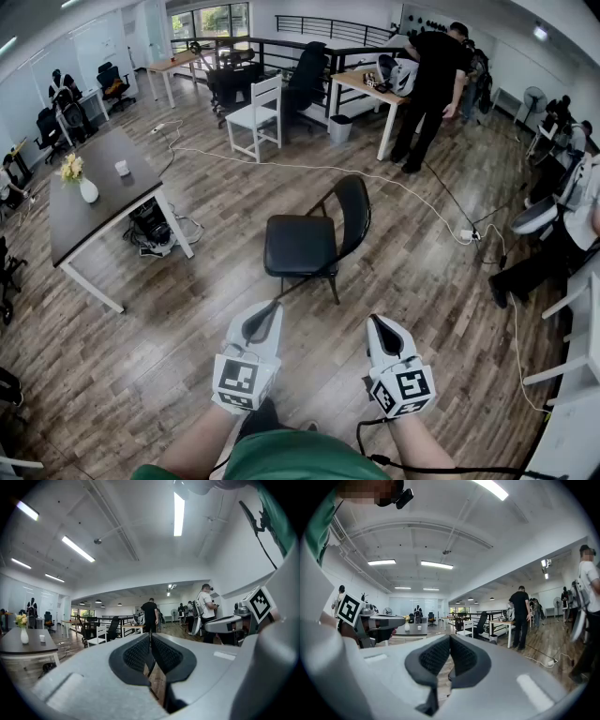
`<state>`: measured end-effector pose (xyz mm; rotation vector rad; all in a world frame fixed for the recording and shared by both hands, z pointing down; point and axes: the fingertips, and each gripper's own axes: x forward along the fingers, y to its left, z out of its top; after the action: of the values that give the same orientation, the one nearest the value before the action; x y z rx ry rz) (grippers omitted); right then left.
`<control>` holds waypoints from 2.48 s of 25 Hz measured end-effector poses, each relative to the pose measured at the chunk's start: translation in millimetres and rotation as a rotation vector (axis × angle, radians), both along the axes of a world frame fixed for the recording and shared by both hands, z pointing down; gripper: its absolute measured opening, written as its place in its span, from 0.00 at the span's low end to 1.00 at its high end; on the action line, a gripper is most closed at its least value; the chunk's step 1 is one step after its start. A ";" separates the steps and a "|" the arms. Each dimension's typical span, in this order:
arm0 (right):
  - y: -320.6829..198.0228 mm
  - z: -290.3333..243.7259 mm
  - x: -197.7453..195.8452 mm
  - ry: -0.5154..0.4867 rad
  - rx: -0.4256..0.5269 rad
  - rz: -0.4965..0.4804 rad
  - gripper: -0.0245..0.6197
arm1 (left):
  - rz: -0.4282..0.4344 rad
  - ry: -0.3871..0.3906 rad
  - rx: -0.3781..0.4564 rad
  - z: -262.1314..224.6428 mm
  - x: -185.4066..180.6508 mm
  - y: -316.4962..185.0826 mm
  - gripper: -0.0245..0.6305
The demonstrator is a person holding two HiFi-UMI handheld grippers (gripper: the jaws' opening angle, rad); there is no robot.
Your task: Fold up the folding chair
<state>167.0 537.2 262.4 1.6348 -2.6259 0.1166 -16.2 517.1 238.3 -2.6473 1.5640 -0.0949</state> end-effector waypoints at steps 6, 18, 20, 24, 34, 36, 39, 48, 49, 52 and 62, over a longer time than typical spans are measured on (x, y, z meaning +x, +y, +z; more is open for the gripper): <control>-3.8 5.0 0.0 0.002 -0.021 0.013 0.04 | 0.012 0.006 -0.025 8.4 -1.7 -4.8 0.07; -92.4 26.5 -11.6 -0.078 -0.128 0.173 0.04 | 0.054 0.015 -0.062 25.9 -53.7 -104.4 0.07; -111.8 32.6 -17.7 -0.086 -0.148 0.208 0.04 | 0.060 0.008 -0.066 30.0 -72.6 -127.8 0.07; -151.3 45.5 -31.8 -0.109 -0.181 0.275 0.04 | 0.064 0.010 -0.077 37.6 -114.1 -176.2 0.07; -212.0 61.6 -55.1 -0.094 -0.238 0.391 0.04 | 0.063 0.053 -0.199 91.8 -192.4 -251.0 0.07; -219.2 64.5 -55.1 -0.095 -0.251 0.407 0.04 | 0.069 0.066 -0.226 100.6 -197.8 -260.6 0.07; -231.0 72.6 -53.1 -0.106 -0.273 0.424 0.04 | 0.071 0.088 -0.264 113.4 -201.3 -275.0 0.07; -288.0 101.8 -42.2 -0.115 -0.314 0.409 0.04 | 0.060 0.078 -0.359 156.1 -193.9 -320.6 0.07; -298.5 104.0 -38.9 -0.119 -0.315 0.405 0.04 | 0.055 0.077 -0.372 160.7 -192.2 -327.8 0.07; -333.1 111.9 -27.9 -0.132 -0.321 0.391 0.04 | 0.046 0.063 -0.409 175.2 -184.4 -352.1 0.07; -440.4 140.9 15.0 -0.109 -0.370 0.329 0.04 | 0.005 0.073 -0.511 221.0 -149.9 -429.8 0.08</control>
<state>181.9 96.7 403.3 1.9384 -2.1983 0.6745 -166.1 87.3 459.3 -3.0564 1.7517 -0.4608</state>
